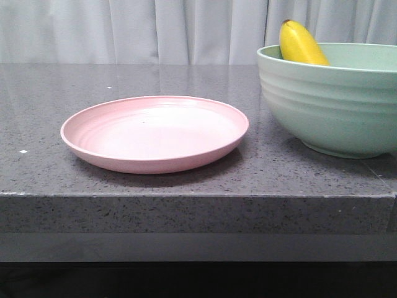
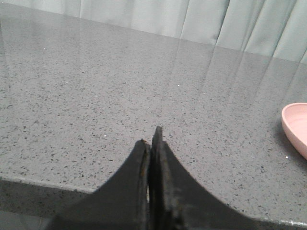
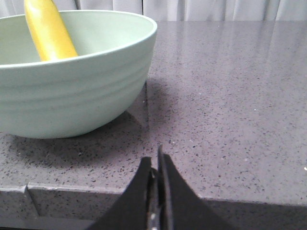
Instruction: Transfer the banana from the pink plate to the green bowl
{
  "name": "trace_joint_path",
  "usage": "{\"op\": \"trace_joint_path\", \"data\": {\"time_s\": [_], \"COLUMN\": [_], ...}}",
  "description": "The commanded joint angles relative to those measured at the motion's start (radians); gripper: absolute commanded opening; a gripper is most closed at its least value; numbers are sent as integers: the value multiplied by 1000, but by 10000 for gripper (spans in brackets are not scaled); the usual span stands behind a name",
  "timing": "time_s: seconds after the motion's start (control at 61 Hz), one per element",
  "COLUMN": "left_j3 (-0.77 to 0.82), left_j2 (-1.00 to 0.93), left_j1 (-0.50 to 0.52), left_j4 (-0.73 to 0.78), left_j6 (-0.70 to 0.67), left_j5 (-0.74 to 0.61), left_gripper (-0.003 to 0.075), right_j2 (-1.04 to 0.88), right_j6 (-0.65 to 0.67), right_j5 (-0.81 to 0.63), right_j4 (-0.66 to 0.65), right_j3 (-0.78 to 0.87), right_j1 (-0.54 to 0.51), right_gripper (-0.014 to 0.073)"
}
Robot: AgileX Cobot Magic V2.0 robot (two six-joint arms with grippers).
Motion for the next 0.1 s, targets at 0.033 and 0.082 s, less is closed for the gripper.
{"op": "trace_joint_path", "data": {"time_s": [0.033,0.082], "left_j3": [5,5], "left_j2": [-20,-20], "left_j1": [0,0], "left_j4": [-9,-9], "left_j6": [-3,-3], "left_j5": [-84,-84], "left_gripper": [-20,-20], "right_j2": [-23,-23], "right_j6": [2,2], "right_j5": [-86,-86], "right_j4": [4,4], "right_j3": [1,1], "right_j1": [-6,-6], "right_gripper": [-59,-59]}}
